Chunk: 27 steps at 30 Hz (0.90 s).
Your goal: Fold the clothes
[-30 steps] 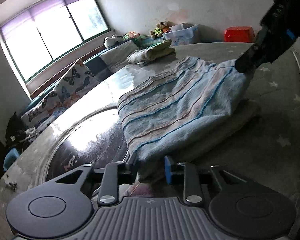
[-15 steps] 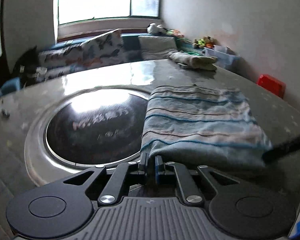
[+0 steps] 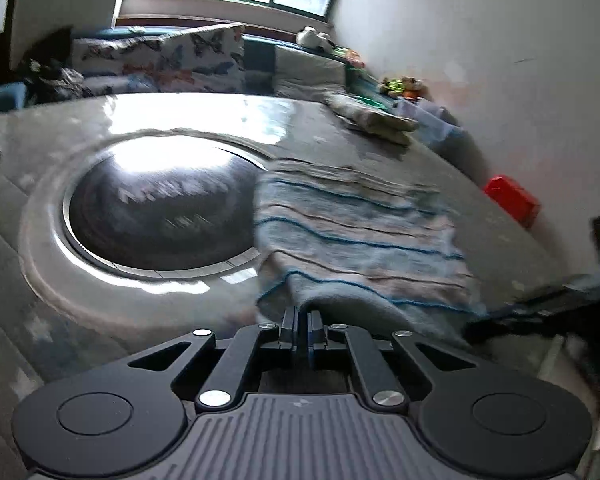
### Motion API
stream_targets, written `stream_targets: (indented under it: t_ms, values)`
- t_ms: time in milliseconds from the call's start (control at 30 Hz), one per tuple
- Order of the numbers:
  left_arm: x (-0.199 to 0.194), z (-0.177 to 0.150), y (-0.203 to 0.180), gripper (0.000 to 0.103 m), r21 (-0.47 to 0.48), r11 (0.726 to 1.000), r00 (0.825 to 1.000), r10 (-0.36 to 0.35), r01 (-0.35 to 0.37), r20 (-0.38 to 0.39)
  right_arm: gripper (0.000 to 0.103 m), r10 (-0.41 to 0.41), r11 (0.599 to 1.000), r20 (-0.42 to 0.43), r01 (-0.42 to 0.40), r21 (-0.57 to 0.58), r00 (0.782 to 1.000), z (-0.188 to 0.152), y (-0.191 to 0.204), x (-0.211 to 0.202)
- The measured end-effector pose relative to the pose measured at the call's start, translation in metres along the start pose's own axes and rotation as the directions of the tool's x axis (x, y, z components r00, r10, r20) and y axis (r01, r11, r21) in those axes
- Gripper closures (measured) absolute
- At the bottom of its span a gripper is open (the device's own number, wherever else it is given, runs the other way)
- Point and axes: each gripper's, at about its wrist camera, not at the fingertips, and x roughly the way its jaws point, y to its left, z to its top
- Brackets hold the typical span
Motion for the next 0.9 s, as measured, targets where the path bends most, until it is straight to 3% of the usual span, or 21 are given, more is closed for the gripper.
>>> stream_targets:
  t_ms: [200,333,467,567,767,900]
  values:
    - [-0.014,-0.008,0.012,0.098,-0.067,0.996,0.998,0.055,-0.055,0.006,0.083,0.014,1.0,0.024,-0.014,0.012,1.0,-0.003,-0.007,-0.028]
    - [-0.022,-0.011,0.022,0.098,-0.044,0.989,0.99,0.141,-0.14,0.015,0.083,-0.01,1.0,0.092,0.009,0.002,0.996,-0.001,-0.008,-0.047]
    - [-0.036,0.0,0.018,0.097,-0.022,0.991,0.989,0.132,-0.13,0.073,0.083,-0.028,0.999,0.141,0.033,-0.028,0.99,0.008,0.001,-0.046]
    - [-0.037,0.011,0.005,0.097,0.008,0.998,0.992,0.068,-0.069,0.104,0.083,-0.002,0.999,0.139,0.009,-0.05,0.99,0.009,0.011,-0.037]
    - [0.003,0.016,-0.011,0.096,0.065,0.997,0.999,0.042,-0.043,0.015,0.083,-0.003,0.998,0.12,0.011,-0.065,0.993,0.006,0.016,-0.013]
    - [0.017,0.012,-0.008,0.096,0.08,0.994,0.996,0.08,-0.078,-0.03,0.083,-0.011,0.997,0.123,0.019,-0.07,0.992,0.002,0.014,-0.008]
